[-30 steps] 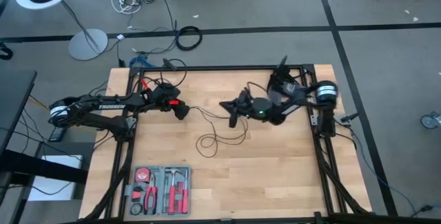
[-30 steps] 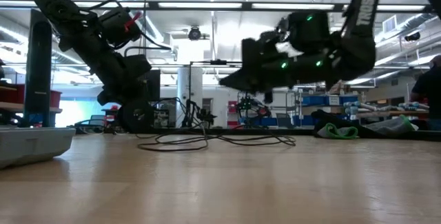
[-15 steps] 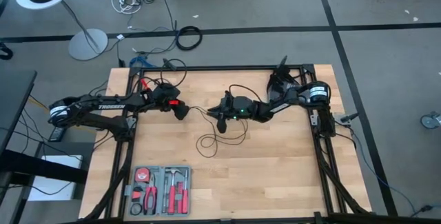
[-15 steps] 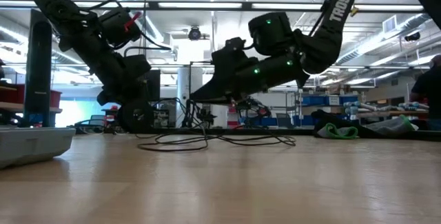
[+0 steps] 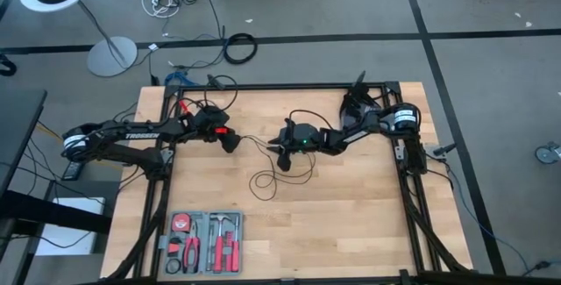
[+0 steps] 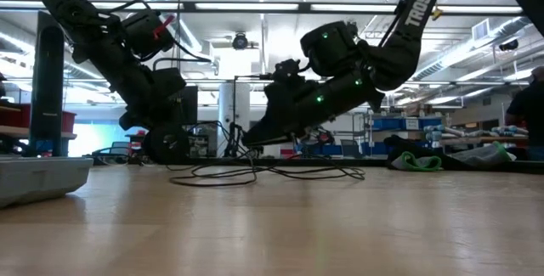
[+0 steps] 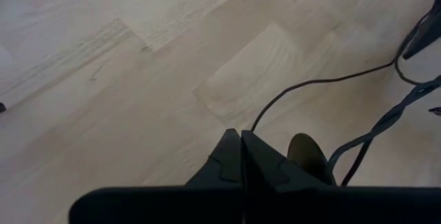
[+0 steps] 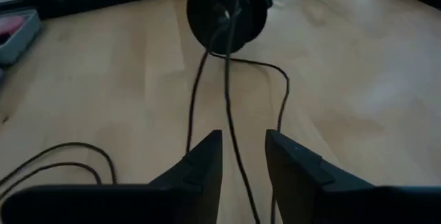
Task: Coil cords
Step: Coil the black wire onto the black spool
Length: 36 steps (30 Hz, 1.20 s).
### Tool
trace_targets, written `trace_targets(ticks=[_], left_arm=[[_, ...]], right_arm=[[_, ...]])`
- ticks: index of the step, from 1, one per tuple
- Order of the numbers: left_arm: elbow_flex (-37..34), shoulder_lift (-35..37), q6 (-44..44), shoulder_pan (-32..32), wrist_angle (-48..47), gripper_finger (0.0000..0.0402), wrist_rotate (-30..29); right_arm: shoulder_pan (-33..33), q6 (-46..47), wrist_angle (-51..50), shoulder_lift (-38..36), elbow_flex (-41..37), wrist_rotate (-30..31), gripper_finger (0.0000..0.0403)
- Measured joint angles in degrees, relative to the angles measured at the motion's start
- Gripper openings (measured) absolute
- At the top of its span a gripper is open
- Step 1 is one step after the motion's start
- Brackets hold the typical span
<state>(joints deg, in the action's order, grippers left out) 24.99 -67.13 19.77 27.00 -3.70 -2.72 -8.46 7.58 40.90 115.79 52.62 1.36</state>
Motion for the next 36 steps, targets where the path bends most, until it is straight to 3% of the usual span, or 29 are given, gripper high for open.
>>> trace_targets(ticks=[24, 28, 32, 36], left_arm=[[0.00, 0.00, 0.17, 0.00, 0.50, 0.0000, -0.02], [0.00, 0.00, 0.20, 0.00, 0.50, 0.0000, -0.02], [0.00, 0.00, 0.22, 0.00, 0.50, 0.0000, -0.02], [0.00, 0.00, 0.22, 0.01, 0.47, 0.0000, -0.02]], right_arm=[[0.41, -0.33, -7.62, 0.37, 0.02, 1.45, 0.0111], [1.01, -0.31, -10.55, 0.39, 0.02, 1.85, 0.0082], [1.35, -0.34, -10.86, 0.39, 0.02, 3.26, 0.0015], [1.35, -0.57, -13.13, -0.60, 0.02, 4.56, 0.0007]])
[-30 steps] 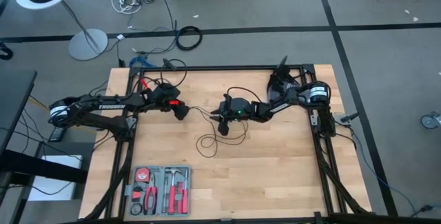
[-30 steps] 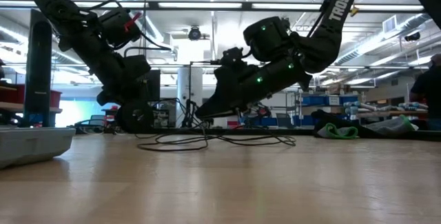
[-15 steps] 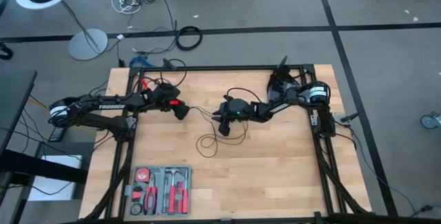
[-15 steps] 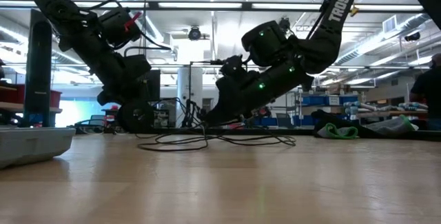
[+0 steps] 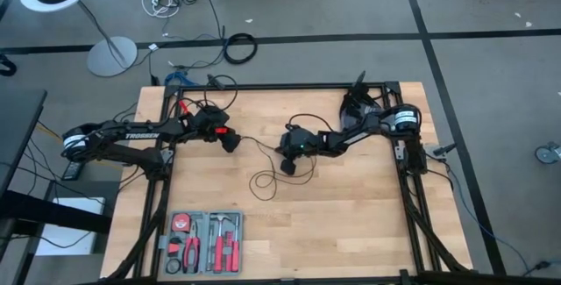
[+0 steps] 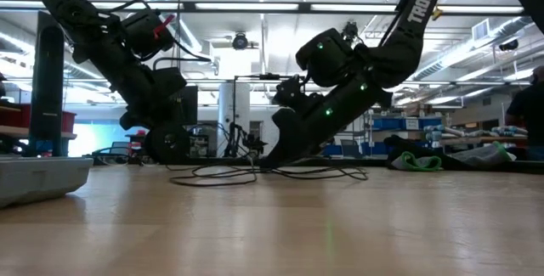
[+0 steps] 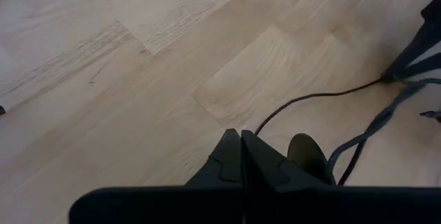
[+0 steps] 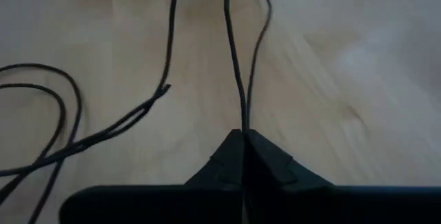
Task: Coil cords
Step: Coil the black wire onto the black spool
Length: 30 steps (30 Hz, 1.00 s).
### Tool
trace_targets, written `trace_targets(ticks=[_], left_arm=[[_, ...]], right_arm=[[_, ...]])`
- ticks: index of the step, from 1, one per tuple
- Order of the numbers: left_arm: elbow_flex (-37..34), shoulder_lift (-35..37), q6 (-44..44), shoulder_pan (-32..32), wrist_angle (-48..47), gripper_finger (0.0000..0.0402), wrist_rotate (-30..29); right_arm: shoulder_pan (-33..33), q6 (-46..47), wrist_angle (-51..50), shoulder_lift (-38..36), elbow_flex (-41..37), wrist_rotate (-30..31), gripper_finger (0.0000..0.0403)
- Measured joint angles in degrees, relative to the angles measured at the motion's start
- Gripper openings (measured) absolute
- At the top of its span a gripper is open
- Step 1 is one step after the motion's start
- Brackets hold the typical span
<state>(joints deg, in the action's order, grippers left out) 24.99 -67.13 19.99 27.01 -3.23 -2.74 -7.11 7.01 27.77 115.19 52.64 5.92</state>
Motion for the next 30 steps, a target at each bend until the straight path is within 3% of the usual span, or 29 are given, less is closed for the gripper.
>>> trace_targets(ticks=[8, 15, 20, 30], left_arm=[[0.00, 0.00, 0.00, -0.01, -0.11, 0.0000, 0.00], [0.00, 0.00, 0.01, -0.01, -0.22, 0.0000, 0.02], [0.00, 0.00, 0.00, 0.02, -0.61, 0.0000, 0.00], [-0.02, 0.00, -0.09, 0.01, -1.07, 0.0000, 0.00]], right_arm=[[0.02, 0.83, -15.70, -9.62, -0.02, 5.43, 0.0003], [0.03, 0.83, -25.93, -16.49, -0.02, 5.63, 0.0001], [0.12, 2.85, -33.80, -18.78, -0.02, 5.89, 0.0001], [2.70, 8.41, -48.31, -22.26, -0.02, 12.01, 0.0001]])
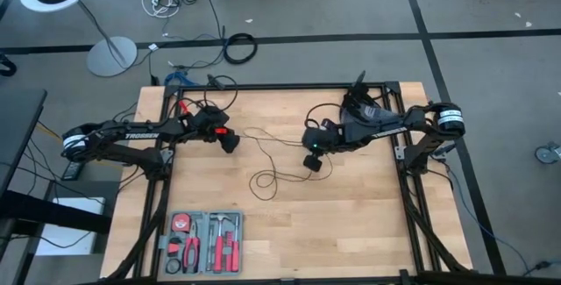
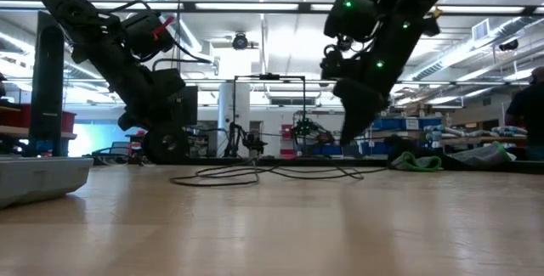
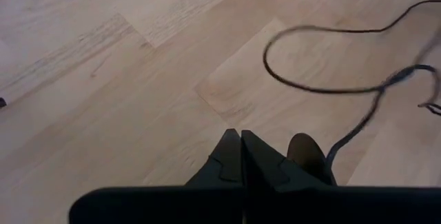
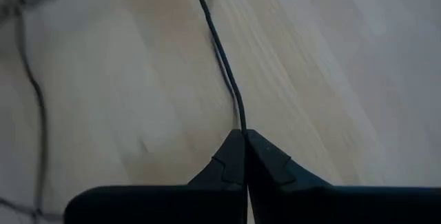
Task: Coil cords
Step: Coil the black wire onto the black spool
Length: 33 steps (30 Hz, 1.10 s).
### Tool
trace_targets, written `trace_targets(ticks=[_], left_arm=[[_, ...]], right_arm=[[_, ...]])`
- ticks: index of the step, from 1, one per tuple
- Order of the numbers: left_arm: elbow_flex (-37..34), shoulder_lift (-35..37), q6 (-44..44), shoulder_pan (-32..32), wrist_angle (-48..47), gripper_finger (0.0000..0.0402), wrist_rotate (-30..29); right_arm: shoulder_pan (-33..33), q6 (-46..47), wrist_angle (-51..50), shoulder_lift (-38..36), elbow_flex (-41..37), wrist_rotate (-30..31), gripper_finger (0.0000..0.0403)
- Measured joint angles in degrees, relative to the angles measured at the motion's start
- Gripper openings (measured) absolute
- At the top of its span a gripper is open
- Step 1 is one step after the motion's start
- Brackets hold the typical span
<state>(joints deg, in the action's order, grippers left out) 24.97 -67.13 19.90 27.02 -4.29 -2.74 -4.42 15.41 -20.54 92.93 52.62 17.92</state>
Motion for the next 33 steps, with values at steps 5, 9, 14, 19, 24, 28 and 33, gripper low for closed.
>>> trace_targets(ticks=[5, 9, 14, 19, 24, 28, 33], left_arm=[[0.00, 0.00, -0.02, -0.01, 0.07, 0.0000, -0.02], [0.00, 0.00, -0.04, 0.00, -0.06, 0.0000, 0.00], [0.00, 0.00, -0.07, -0.02, 0.05, 0.0000, 0.00], [0.00, 0.00, -0.13, -0.01, 0.09, 0.0000, 0.00], [0.00, 0.00, -0.17, 0.00, -0.04, 0.0000, -0.01], [0.00, 0.00, -0.17, 0.00, -0.20, 0.0000, -0.02], [0.00, 0.00, -0.15, 0.00, -0.64, 0.0000, -0.04]], right_arm=[[2.71, 5.81, -9.15, -3.08, 0.00, 4.31, 0.0001], [5.31, 12.14, -17.52, -6.59, 0.00, 7.28, 0.0001], [8.69, 27.68, -32.02, -12.31, 0.00, 9.07, 0.0001], [13.22, 49.57, -47.47, -18.28, 0.00, 9.96, 0.0001], [19.15, 71.03, -64.25, -22.12, 0.00, 10.15, 0.0001], [24.47, 82.55, -69.17, -24.50, -0.30, 9.35, 0.0001], [28.04, 87.80, -69.35, -27.13, -0.31, 9.60, 0.0001]])
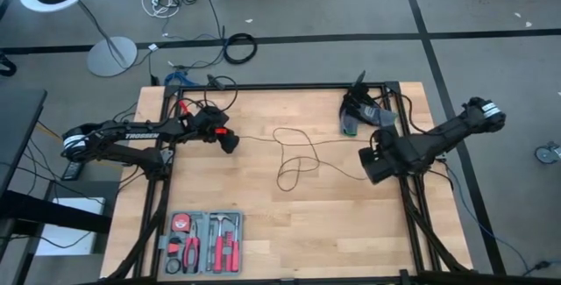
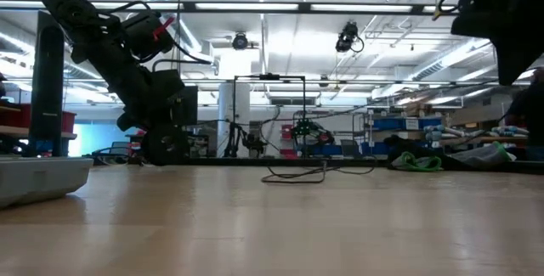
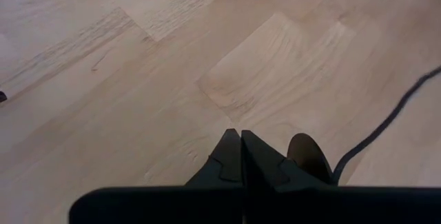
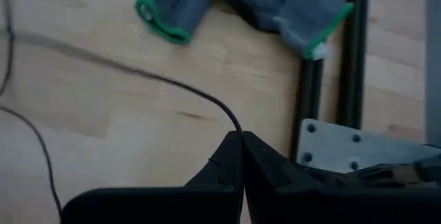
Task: Coil cords
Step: Coil the black wire onto the black spool
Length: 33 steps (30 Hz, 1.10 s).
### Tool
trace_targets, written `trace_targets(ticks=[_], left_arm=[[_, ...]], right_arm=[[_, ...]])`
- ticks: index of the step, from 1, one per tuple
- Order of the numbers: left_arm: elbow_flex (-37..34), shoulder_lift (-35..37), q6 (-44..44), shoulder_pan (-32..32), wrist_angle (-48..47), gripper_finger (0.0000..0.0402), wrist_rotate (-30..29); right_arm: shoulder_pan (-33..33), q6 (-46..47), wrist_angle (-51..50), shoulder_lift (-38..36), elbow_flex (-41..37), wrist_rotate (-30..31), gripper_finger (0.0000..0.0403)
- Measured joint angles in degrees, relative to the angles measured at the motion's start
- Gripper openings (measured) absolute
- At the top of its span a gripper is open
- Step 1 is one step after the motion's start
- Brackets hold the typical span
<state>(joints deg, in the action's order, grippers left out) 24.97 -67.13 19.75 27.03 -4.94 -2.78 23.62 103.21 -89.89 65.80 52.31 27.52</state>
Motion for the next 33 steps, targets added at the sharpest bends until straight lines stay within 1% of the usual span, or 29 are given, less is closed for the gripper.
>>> trace_targets(ticks=[3, 5, 10, 15, 20, 21, 23, 26, 28, 30, 33], left_arm=[[0.00, 0.00, 0.00, 0.00, 0.20, 0.0000, -0.01], [0.00, 0.00, 0.00, -0.02, 0.28, 0.0000, 0.03], [0.00, 0.00, 0.00, 0.00, 0.61, 0.0000, 0.01], [0.00, 0.00, 0.00, 0.00, 0.39, 0.0000, 0.19], [0.00, 0.00, 0.00, 0.00, 0.43, 0.0000, 0.89], [0.00, 0.00, 0.00, 0.00, 0.46, 0.0000, 0.89], [0.00, 0.00, 0.01, 0.00, 0.80, 0.0000, 0.89], [0.00, 0.00, 0.02, 0.00, 1.01, 0.0000, 0.89], [0.00, 0.00, 0.02, 0.00, 1.48, 0.0000, 0.89], [0.00, 0.00, 0.17, 0.00, 1.62, 0.0000, 0.89], [0.00, 0.00, 0.17, 0.00, 1.87, 0.0000, 1.25]], right_arm=[[1.59, 0.27, 0.84, -0.35, 0.00, -0.13, 0.0004], [2.69, -0.10, 3.89, -0.24, 0.00, -0.13, 0.0011], [4.89, -5.51, 10.08, -0.20, 0.00, -0.70, 0.0029], [7.65, -5.46, 11.61, -0.20, 0.00, -0.95, 0.0044], [9.80, -5.35, 13.79, -0.20, 0.00, -0.68, 0.0075], [10.17, -5.35, 14.63, -0.20, -0.02, -0.22, 0.0083], [10.68, -5.45, 17.68, -0.21, -0.40, 2.56, 0.0100], [10.88, -8.73, 25.95, -0.06, -2.39, 9.60, 0.0125], [10.08, -13.07, 34.38, 0.90, -4.32, 13.41, 0.0139], [8.38, -19.53, 43.93, 2.70, -6.61, 15.67, 0.0149], [5.10, -32.64, 58.59, 6.72, -9.65, 17.78, 0.0158]])
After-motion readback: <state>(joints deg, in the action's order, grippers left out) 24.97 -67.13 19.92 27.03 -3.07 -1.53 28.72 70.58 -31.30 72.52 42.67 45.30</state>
